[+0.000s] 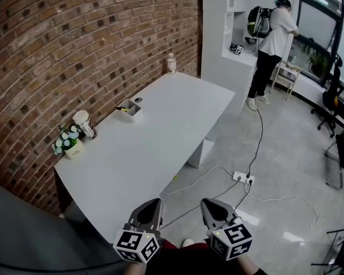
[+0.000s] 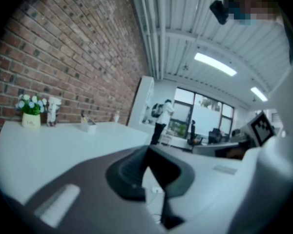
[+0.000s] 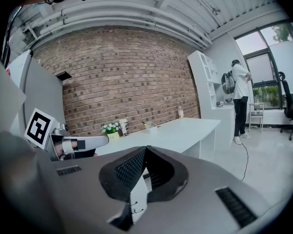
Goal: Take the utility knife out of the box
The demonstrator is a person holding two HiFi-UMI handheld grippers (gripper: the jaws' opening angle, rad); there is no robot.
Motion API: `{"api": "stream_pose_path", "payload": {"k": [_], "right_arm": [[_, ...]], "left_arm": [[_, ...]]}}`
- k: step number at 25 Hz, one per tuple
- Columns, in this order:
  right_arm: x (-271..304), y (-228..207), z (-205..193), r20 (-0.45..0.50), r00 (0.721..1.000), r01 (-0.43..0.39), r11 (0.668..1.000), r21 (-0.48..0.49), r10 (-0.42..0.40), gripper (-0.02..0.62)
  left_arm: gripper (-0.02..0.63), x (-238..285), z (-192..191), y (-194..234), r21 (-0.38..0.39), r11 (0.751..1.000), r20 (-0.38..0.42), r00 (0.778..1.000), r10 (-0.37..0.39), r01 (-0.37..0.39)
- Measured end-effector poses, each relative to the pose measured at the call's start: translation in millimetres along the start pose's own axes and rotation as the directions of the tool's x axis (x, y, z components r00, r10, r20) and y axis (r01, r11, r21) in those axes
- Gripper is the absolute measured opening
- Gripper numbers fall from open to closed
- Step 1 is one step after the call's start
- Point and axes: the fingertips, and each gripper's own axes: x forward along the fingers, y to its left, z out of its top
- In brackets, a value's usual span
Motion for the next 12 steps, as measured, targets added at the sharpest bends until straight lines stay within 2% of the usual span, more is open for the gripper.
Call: {"api": "stream_pose_path", "payload": {"k": [12], "right_arm": [[-11.1, -34.9, 1.6, -0.003, 0.997, 0.083, 0.996, 0.031, -0.083, 0.008]], "left_arm": [[-0.002, 17.5, 7.3, -3.2, 0.033, 0.999, 0.011, 1.000, 0.009, -0.009]]}}
